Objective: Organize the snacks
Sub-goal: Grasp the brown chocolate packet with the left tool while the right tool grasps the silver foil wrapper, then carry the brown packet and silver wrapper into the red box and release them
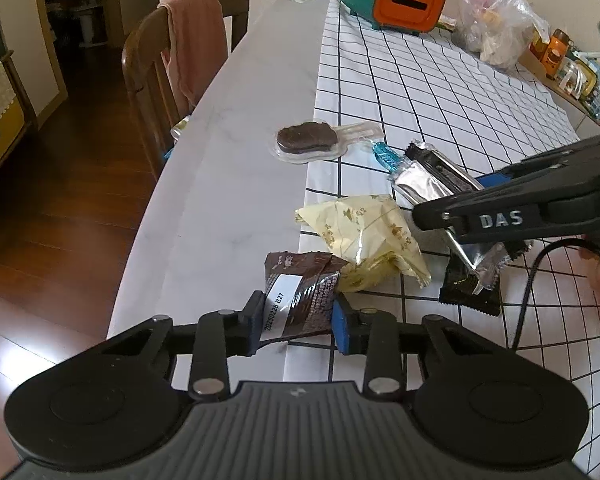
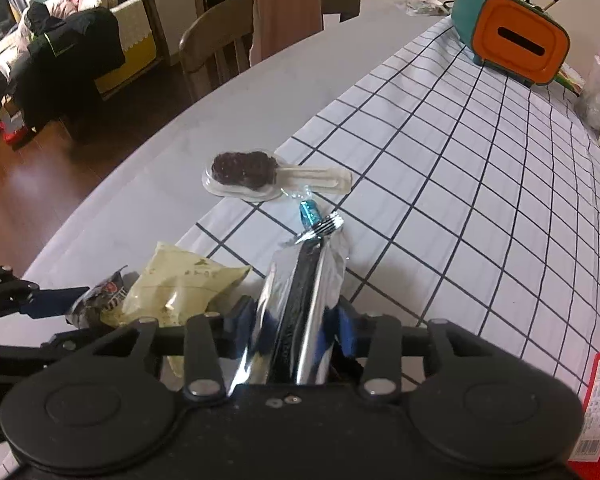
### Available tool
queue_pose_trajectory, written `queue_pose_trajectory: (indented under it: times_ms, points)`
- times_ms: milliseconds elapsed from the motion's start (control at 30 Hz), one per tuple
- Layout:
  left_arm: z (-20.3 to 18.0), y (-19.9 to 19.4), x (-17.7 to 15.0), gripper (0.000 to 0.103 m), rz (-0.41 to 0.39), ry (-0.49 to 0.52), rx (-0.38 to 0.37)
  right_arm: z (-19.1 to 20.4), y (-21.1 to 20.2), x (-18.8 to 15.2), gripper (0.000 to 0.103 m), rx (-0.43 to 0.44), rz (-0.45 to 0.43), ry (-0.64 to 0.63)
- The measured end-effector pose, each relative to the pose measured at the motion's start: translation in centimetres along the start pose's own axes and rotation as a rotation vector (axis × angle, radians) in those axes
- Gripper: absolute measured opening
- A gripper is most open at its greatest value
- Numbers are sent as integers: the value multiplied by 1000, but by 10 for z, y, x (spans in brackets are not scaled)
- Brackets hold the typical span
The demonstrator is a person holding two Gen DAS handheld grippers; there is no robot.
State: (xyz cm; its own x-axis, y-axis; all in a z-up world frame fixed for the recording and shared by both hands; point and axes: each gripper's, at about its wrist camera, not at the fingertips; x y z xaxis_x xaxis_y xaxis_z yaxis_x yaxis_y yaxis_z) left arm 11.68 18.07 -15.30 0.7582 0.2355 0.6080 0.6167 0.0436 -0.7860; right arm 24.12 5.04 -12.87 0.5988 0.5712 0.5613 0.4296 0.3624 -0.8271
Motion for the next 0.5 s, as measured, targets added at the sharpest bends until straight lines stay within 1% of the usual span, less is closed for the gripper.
queue_pose_trajectory:
  times_ms: [67, 100, 167, 333, 500]
  points:
    - [1, -2, 0, 31, -2, -4, 5, -2, -5, -1, 37, 9, -10, 15]
    - [1, -3, -1, 31, -2, -7, 5, -4, -8, -2, 30, 15, -14, 22]
    - [2, -4, -1, 31, -2, -15, 9, -5, -13, -2, 25, 28, -24, 32]
    - [4, -11, -5, 31, -2, -28, 10, -7, -20, -7, 24, 26, -27, 28]
    - [4, -21, -9, 31, -7, -33, 5, -16, -31, -11, 21, 59, -46, 79]
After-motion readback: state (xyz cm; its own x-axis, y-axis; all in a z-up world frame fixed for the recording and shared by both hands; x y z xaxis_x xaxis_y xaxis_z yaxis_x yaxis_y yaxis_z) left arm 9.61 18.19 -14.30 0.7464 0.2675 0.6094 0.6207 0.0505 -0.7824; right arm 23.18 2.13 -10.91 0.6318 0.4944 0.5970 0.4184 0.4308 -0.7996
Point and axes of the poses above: each gripper's, at about its wrist camera, not at the fingertips, and y roughly the way its jaws point, z to its left, x to its top, and after that the axes turned 4 degrees about -z, right-handed
